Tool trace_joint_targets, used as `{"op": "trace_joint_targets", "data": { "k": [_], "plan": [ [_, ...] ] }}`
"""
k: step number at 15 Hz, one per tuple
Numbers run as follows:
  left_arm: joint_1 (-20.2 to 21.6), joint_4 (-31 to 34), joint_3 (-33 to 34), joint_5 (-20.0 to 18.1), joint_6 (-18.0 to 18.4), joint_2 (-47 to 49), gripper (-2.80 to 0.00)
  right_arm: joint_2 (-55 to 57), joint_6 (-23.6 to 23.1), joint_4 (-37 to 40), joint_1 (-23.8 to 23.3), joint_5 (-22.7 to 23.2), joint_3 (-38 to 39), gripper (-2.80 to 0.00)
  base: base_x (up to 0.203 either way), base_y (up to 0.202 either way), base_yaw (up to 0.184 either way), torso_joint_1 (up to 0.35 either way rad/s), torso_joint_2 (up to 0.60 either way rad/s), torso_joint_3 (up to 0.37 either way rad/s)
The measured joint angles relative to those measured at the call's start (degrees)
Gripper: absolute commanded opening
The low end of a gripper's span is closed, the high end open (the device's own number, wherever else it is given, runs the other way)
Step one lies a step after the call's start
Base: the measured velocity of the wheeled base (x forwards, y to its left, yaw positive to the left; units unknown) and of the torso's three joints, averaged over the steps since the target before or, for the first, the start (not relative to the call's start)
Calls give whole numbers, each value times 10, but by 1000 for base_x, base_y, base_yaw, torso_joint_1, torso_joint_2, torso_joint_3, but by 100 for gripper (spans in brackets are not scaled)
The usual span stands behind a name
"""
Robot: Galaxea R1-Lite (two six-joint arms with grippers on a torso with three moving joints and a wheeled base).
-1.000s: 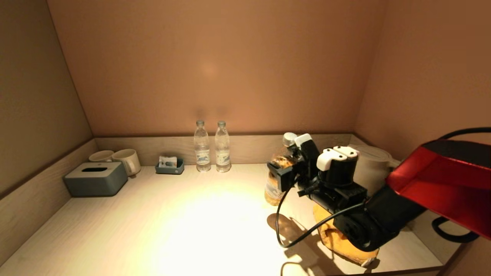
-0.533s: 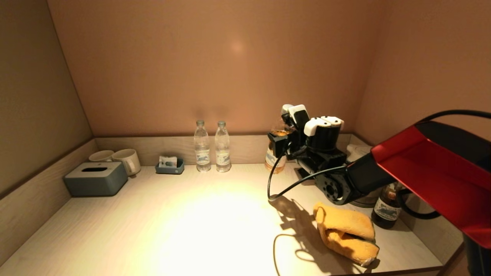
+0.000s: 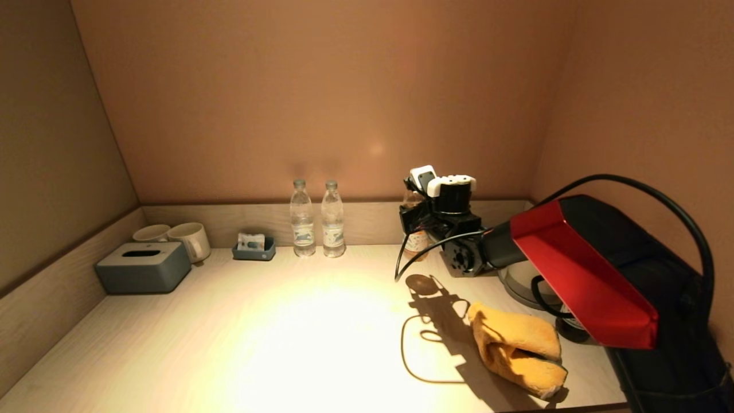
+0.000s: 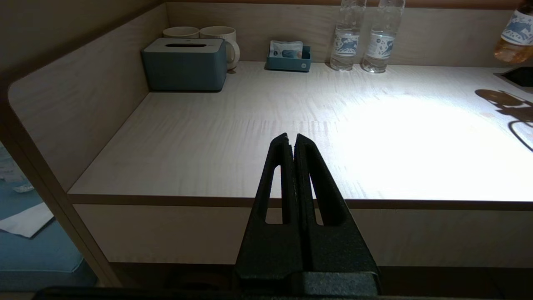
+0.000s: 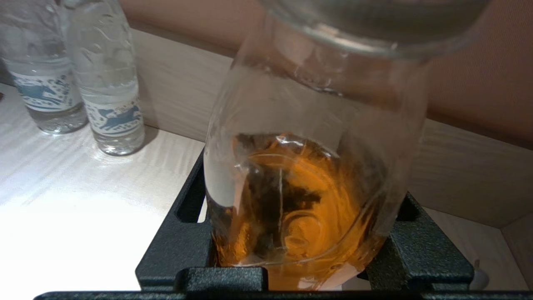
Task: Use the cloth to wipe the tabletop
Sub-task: Place the bottle at the back of the table
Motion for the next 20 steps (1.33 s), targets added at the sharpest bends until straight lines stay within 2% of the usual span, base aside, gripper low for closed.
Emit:
{"op": "trace_joint_targets", "data": {
  "k": [5,12,20],
  "plan": [
    [0,0,0,0,0,0,-280,58,-1,94,-7,-9,-67,-280,0,0,0,0,0,0],
    [0,0,0,0,0,0,-280,100,1,155,-13,-7,-144,-280,0,0,0,0,0,0],
    [0,0,0,0,0,0,-280,109,4,147,-23,-4,-150,-280,0,0,0,0,0,0]
  ]
}}
